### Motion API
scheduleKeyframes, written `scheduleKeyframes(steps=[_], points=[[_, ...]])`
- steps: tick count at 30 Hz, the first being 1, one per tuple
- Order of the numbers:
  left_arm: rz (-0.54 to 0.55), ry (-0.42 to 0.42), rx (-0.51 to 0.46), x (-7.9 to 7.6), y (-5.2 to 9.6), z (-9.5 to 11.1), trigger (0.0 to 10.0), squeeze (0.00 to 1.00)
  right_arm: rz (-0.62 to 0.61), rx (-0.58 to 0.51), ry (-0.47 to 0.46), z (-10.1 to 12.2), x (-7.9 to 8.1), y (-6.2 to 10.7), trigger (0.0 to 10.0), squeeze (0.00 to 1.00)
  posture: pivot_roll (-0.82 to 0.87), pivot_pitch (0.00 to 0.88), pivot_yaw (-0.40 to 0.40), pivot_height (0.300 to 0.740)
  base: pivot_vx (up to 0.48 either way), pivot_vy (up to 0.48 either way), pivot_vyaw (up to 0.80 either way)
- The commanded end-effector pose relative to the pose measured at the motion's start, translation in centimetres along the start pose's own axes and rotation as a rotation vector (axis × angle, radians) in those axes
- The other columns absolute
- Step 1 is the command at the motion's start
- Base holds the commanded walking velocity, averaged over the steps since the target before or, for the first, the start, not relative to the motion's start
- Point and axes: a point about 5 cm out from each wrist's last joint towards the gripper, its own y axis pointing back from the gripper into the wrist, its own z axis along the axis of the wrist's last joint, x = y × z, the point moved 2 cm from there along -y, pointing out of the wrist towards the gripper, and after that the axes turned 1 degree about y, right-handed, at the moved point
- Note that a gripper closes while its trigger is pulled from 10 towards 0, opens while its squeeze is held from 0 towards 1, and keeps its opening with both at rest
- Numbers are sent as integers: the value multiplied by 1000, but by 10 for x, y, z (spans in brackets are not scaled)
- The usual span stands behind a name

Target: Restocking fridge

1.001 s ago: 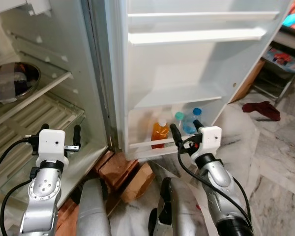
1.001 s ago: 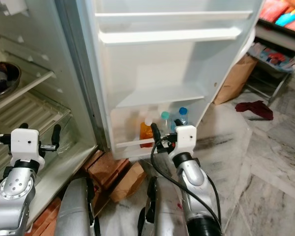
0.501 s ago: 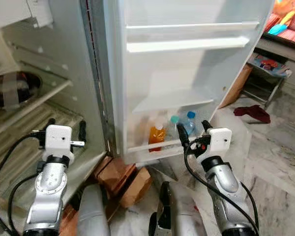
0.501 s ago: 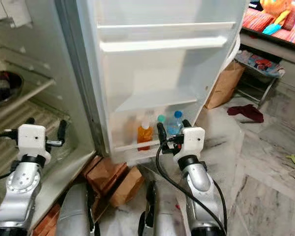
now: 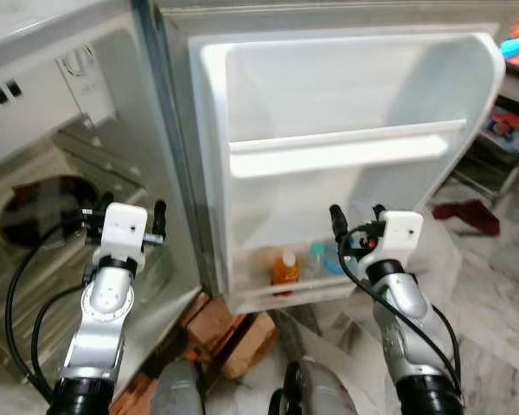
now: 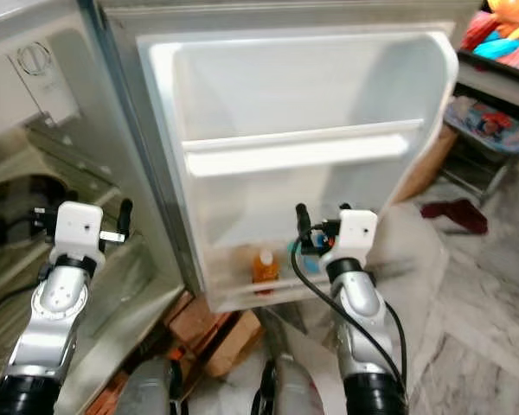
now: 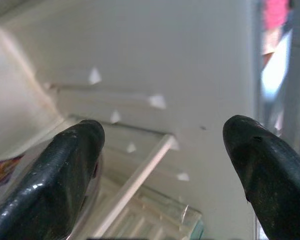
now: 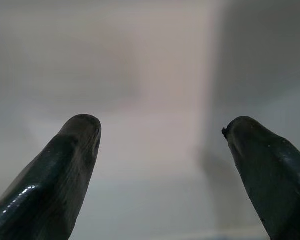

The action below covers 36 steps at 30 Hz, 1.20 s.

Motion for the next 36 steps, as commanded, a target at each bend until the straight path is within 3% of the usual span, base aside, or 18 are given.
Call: scheduleKeyframes(steps=[1, 10, 21, 36], points=[[-11, 6, 5, -10, -6, 1, 10000, 0, -8, 34, -12, -8, 2, 0, 10000, 0, 47, 0, -91, 740, 0, 0, 0], [-10, 31, 0, -13, -6, -1, 10000, 0, 24, 44, -25, -11, 16, 0, 10000, 0, 43, 0, -103, 740, 0, 0, 0], [-11, 34, 4, -17, -13, -1, 10000, 0, -13, 76, -41, -16, 14, -3, 10000, 0, 31, 0, -99, 740, 0, 0, 0], [-10, 44, -11, -20, -17, 2, 10000, 0, 7, 57, -82, -11, 27, -13, 10000, 0, 44, 0, -96, 740, 0, -308, 0]])
